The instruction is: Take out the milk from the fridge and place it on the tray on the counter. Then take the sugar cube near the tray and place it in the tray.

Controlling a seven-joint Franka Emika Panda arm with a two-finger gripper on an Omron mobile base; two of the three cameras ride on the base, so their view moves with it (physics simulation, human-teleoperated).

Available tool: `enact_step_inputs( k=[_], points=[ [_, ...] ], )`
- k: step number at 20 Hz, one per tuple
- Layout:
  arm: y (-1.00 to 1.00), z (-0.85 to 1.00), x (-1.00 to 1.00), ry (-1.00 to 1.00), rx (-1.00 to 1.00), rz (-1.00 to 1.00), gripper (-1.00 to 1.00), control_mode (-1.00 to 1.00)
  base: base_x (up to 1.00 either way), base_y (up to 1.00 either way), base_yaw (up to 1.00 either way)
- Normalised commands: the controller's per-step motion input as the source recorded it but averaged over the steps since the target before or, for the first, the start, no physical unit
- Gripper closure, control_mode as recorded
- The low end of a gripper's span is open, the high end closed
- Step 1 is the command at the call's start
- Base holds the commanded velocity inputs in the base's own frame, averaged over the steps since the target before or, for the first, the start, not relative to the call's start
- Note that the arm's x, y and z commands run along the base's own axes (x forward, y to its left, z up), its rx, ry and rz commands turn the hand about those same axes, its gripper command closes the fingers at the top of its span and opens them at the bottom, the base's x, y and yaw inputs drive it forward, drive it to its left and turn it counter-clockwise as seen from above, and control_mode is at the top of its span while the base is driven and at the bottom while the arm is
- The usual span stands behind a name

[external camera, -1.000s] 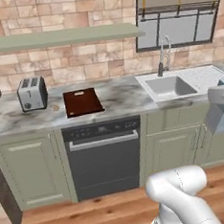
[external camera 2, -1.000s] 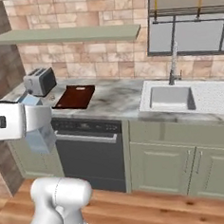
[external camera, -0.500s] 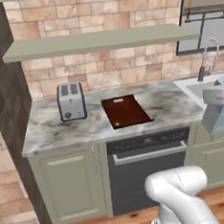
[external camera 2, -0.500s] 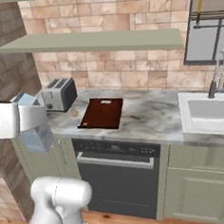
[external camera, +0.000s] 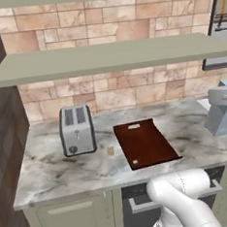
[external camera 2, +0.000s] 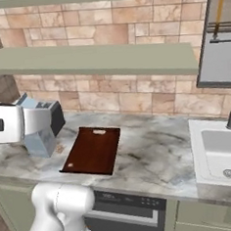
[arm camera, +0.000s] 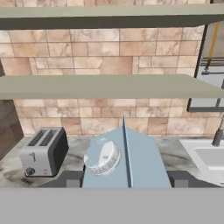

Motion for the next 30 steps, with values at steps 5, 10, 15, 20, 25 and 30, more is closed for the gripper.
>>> enact_step_inputs(
  k=[5, 10, 15, 20, 25, 30],
  points=[
    [0.00, 0.00, 0.00, 0.00, 0.00, 0.00, 1.00, 1.00, 0.76, 0.02, 0.02],
    [0.00, 0.00, 0.00, 0.00, 0.00, 0.00, 1.00, 1.00, 0.51, 0.00, 0.08],
    [0.00, 0.00, 0.00, 0.00, 0.00, 0.00, 1.00, 1.00, 0.35, 0.01, 0.21],
    [0.00, 0.00, 0.00, 0.00, 0.00, 0.00, 1.00, 1.00, 0.34, 0.00, 0.22],
    [0.00, 0.00, 0.00, 0.00, 0.00, 0.00, 1.00, 1.00, 0.34, 0.00, 0.19],
    [-0.03, -0.45, 0.49, -0.01, 0.05, 0.25, 1.00, -1.00, 0.00, 0.00, 0.00]
  ],
)
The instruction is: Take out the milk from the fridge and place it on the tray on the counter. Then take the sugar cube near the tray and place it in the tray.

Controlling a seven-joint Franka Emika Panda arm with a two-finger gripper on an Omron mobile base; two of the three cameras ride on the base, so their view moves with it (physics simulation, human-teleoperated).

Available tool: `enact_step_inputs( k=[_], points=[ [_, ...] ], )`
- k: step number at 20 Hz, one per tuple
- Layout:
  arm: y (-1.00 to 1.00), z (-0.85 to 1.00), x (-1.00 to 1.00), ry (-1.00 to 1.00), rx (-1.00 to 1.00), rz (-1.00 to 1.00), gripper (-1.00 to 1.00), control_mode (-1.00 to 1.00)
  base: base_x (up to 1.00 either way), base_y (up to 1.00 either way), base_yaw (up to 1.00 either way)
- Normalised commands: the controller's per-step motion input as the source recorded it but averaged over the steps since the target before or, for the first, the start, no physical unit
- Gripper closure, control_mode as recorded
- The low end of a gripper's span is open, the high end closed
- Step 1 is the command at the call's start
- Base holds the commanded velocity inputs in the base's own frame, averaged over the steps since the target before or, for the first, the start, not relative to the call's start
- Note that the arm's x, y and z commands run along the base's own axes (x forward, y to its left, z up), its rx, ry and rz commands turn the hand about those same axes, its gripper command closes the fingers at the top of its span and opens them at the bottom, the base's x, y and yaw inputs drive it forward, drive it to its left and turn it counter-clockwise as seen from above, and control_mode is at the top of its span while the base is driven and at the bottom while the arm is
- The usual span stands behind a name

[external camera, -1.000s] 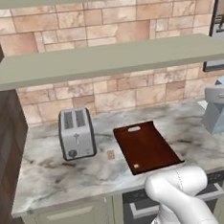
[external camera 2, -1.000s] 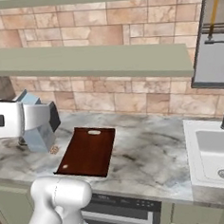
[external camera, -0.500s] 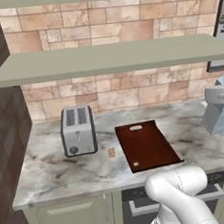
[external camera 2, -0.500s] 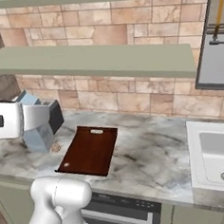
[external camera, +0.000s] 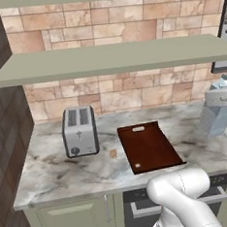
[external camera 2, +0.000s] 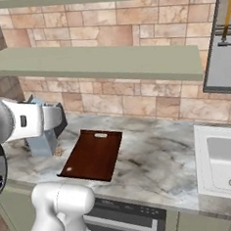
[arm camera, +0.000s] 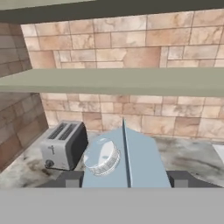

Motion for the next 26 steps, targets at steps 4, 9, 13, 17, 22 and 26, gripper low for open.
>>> enact_step_inputs(
  k=[4, 9, 13, 17, 22, 26],
  points=[
    [-0.01, -0.53, 0.44, -0.03, 0.04, 0.26, 1.00, -1.00, 0.00, 0.00, 0.00],
    [0.00, -0.48, 0.41, -0.10, 0.00, 0.22, 1.00, -1.00, 0.00, 0.00, 0.00],
    [-0.01, -0.42, 0.63, 0.02, 0.00, 0.19, 1.00, -1.00, 0.00, 0.00, 0.00],
    [-0.07, -0.42, 0.85, 0.13, 0.00, 0.20, 1.00, -1.00, 0.00, 0.00, 0.00],
    [-0.17, -0.47, 0.78, 0.02, 0.00, 0.23, 1.00, -1.00, 0.00, 0.00, 0.00],
    [-0.25, -0.49, 0.64, -0.04, 0.00, 0.24, 1.00, -1.00, 0.00, 0.00, 0.00]
  ],
)
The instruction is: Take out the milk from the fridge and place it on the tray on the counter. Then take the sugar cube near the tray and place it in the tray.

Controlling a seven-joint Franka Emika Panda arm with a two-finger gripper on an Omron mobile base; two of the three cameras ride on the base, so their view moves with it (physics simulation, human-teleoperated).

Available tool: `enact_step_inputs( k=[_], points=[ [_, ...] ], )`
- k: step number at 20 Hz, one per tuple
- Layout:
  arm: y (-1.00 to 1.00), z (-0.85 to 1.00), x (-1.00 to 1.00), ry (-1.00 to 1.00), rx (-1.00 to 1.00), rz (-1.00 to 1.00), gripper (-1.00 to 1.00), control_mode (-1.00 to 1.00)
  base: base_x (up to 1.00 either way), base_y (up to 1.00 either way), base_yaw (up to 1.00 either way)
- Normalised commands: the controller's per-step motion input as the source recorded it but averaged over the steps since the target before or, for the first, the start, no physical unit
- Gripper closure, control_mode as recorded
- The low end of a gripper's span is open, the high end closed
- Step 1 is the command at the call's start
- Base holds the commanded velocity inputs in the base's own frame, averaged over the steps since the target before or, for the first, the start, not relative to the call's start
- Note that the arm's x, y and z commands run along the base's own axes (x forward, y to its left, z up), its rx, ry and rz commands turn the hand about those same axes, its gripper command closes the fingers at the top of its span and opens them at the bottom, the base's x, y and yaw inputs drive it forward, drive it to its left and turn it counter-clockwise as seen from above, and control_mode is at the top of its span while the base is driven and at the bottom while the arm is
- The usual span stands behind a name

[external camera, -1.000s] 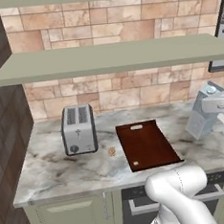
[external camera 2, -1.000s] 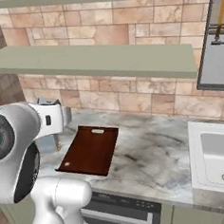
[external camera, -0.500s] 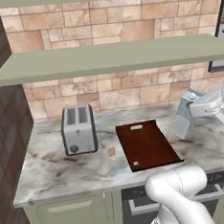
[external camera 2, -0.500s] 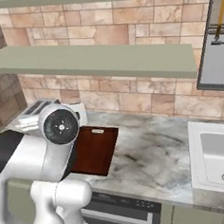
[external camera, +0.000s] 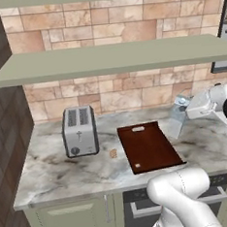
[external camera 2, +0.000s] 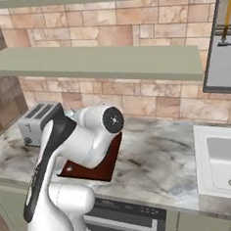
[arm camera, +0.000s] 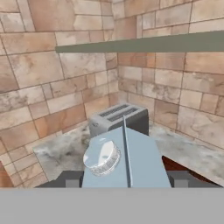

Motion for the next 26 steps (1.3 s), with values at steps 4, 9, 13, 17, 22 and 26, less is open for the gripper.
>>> enact_step_inputs(
  k=[4, 9, 13, 17, 22, 26],
  points=[
    [-0.21, -0.43, 0.67, -0.03, 0.00, 0.22, 1.00, -1.00, 0.00, 0.00, 0.00],
    [-0.06, -0.17, 0.69, 0.08, 0.00, 0.13, 1.00, -1.00, 0.00, 0.00, 0.00],
    [0.00, 0.00, 0.41, 0.11, -0.04, 0.01, 1.00, -1.00, 0.00, 0.00, 0.00],
    [0.00, -0.08, 0.09, 0.03, -0.04, 0.01, 1.00, -1.00, 0.00, 0.00, 0.00],
    [-0.11, -0.21, 0.00, 0.00, 0.00, 0.05, 1.00, -1.00, 0.00, 0.00, 0.00],
    [-0.01, -0.23, 0.00, -0.01, 0.00, 0.02, 1.00, -1.00, 0.00, 0.00, 0.00]
  ],
)
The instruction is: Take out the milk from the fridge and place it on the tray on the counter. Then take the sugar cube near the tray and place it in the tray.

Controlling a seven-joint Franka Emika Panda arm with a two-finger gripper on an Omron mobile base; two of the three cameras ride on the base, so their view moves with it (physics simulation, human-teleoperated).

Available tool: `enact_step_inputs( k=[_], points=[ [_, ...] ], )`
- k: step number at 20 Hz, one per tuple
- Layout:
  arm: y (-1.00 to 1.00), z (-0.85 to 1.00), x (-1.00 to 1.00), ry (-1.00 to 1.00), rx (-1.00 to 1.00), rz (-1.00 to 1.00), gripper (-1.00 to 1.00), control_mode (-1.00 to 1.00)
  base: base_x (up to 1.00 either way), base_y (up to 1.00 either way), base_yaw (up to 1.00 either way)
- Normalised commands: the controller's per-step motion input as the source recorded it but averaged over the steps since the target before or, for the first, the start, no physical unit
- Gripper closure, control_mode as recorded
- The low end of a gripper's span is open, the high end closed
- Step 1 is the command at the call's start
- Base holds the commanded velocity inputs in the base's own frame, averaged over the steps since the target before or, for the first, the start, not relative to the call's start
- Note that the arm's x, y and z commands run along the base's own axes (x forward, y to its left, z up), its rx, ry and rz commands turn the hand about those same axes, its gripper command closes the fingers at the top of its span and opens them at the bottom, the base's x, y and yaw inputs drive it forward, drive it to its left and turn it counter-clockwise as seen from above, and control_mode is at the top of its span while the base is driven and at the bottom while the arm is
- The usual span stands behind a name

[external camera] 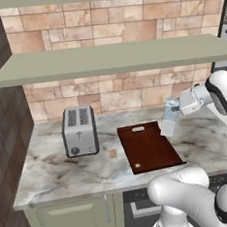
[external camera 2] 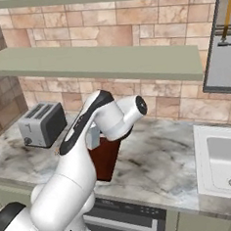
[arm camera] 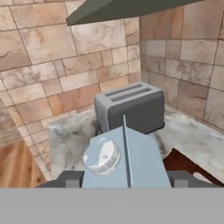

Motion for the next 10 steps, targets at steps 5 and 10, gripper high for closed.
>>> enact_step_inputs(
  k=[5, 10],
  points=[
    [0.00, -0.27, 0.00, -0.04, -0.05, 0.00, 1.00, -1.00, 0.00, 0.00, 0.00],
    [0.00, -0.30, 0.00, -0.08, -0.08, 0.00, 1.00, -1.00, 0.00, 0.00, 0.00]
  ],
)
